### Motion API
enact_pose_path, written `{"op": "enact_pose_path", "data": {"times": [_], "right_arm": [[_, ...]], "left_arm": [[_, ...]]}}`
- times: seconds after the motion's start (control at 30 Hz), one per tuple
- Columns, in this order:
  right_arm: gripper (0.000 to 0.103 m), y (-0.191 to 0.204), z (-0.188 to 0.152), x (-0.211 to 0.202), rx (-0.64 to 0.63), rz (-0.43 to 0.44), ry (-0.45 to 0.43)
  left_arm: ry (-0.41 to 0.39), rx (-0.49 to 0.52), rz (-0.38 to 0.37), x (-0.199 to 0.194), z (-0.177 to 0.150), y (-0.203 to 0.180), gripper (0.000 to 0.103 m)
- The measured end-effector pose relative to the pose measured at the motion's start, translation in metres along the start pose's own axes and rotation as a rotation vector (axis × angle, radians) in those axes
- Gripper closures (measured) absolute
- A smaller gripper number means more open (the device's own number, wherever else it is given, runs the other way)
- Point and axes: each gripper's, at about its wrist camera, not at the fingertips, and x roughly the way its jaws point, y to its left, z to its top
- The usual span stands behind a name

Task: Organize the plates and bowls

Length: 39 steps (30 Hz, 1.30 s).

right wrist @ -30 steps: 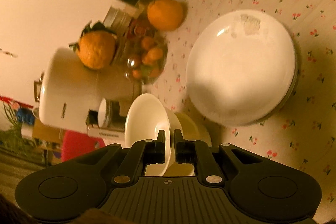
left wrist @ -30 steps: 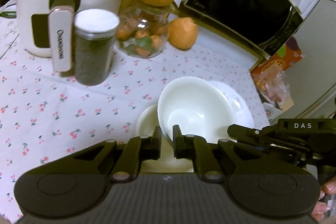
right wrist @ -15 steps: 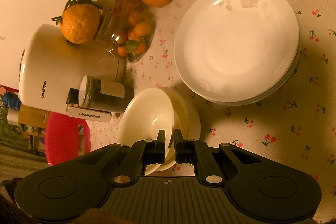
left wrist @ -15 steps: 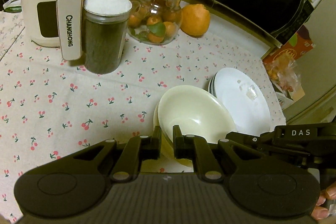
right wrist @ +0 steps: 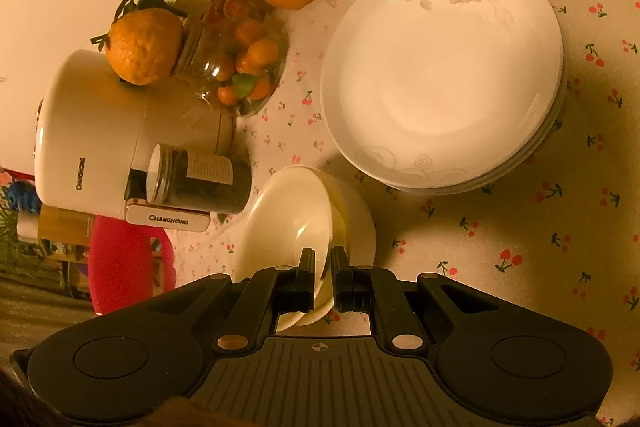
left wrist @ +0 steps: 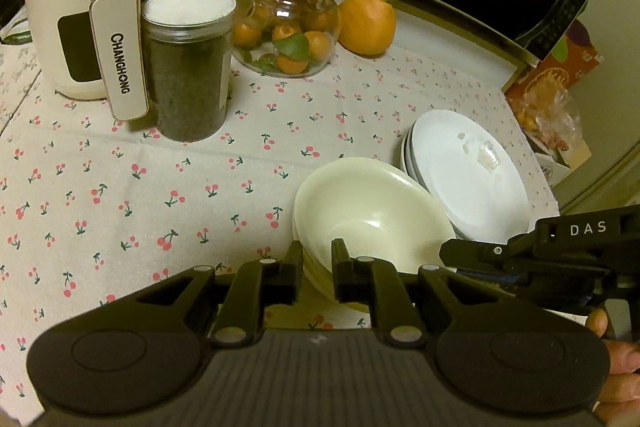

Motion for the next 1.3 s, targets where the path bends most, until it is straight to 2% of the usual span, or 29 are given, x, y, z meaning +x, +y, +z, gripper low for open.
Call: {"op": "enact_pose_path", "data": {"times": [0.23,0.57,0.63,0.7,0.77,0.83,1.07,1.2,1.3], "right_arm": [[0.091,0.002,0.000,-0.001,-0.019,-0.006,-0.003],[0.090,0.002,0.001,-0.004,-0.050,-0.020,0.000],[0.077,0.002,0.001,-0.005,-0.060,-0.022,0.002],[0.067,0.002,0.001,-0.006,-0.079,-0.027,0.001],[0.059,0.003,0.002,-0.007,-0.100,-0.039,-0.004],[0.046,0.003,0.002,-0.009,-0.112,-0.045,-0.011],[0.034,0.003,0.003,-0.014,-0.141,-0.042,-0.015],[0.031,0.001,0.002,-0.016,-0.145,-0.043,-0.020],[0.031,-0.003,0.001,-0.016,-0.133,-0.037,-0.023]], "left_arm": [[0.013,0.034,0.018,0.003,-0.002,-0.002,0.089],[0.003,0.094,0.048,0.003,-0.003,-0.003,0.078],[-0.003,0.127,0.063,0.003,-0.004,-0.005,0.074],[-0.016,0.164,0.078,0.003,-0.005,-0.007,0.069],[-0.022,0.198,0.086,0.003,-0.006,-0.009,0.057],[-0.024,0.222,0.076,0.004,-0.007,-0.009,0.044],[-0.060,0.272,0.037,0.003,-0.010,-0.007,0.015],[-0.117,0.351,-0.014,0.000,-0.015,-0.005,0.010],[-0.132,0.373,-0.046,-0.002,-0.018,-0.002,0.006]]}}
